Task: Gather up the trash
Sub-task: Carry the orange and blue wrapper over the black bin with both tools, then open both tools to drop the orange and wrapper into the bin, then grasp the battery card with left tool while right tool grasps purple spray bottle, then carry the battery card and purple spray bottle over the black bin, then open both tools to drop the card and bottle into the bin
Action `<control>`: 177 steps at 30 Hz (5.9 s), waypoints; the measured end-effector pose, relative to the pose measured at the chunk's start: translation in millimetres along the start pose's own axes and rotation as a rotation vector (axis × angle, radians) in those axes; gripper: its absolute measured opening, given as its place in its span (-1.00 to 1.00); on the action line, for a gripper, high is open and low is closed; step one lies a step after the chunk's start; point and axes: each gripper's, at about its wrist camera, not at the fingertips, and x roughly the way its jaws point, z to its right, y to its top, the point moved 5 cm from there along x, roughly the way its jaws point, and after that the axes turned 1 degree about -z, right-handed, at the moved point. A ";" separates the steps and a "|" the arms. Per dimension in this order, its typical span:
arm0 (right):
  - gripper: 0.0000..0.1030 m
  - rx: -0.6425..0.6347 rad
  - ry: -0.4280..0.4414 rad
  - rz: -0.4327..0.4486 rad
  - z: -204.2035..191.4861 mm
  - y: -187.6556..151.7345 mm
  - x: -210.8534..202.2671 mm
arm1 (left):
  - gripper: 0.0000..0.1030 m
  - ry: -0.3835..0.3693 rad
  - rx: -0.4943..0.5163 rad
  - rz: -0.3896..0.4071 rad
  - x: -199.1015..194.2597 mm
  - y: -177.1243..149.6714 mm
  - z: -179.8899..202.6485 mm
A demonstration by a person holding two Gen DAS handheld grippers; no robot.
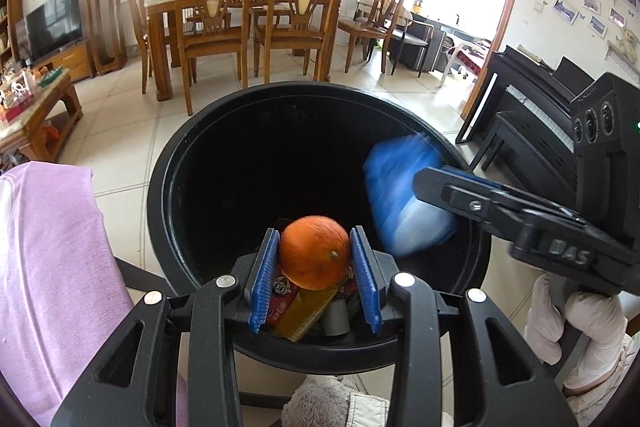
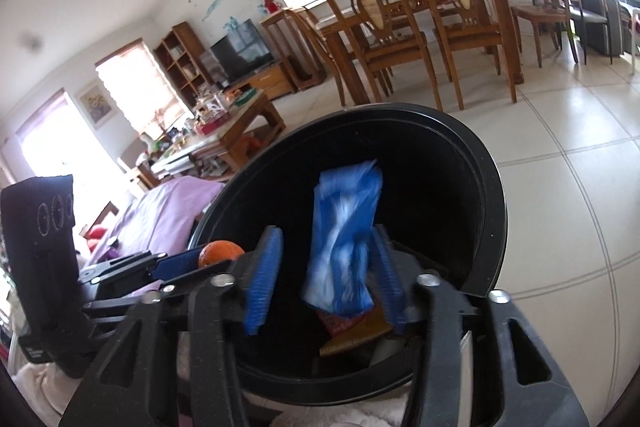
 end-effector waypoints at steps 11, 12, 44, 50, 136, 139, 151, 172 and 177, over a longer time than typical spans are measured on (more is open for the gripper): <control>0.33 0.024 0.003 0.059 -10.4 -0.2 -13.8 | 0.45 0.034 0.020 0.101 -39.8 -3.4 -2.8; 0.35 0.023 0.004 0.062 -13.5 -0.2 -14.4 | 0.45 0.036 0.018 0.105 -44.1 -4.3 -3.8; 0.41 -0.378 0.289 -0.151 -335.2 -60.8 104.4 | 0.48 0.383 -0.695 0.212 -247.1 -170.8 -309.4; 0.41 -0.485 0.319 -0.183 -391.3 -69.2 128.7 | 0.45 0.285 -0.760 0.145 -228.5 -183.4 -333.0; -0.50 -0.123 0.289 0.100 -145.3 32.0 -32.2 | -0.97 -0.001 -0.125 0.280 -152.3 -5.9 -72.2; -0.50 -0.088 0.266 0.114 -113.2 33.5 -38.8 | -0.97 -0.025 -0.114 0.267 -133.8 1.5 -59.9; -0.50 0.026 0.174 0.090 -19.0 18.1 -18.5 | -0.97 -0.067 -0.110 0.171 -54.9 17.5 -33.2; -0.45 0.073 0.112 0.023 -0.2 0.9 31.6 | -0.91 -0.005 -0.033 0.079 -10.3 11.9 -15.9; -0.19 0.076 0.102 0.035 -5.3 -2.4 26.6 | -0.89 0.003 -0.017 0.094 -21.9 11.6 -11.4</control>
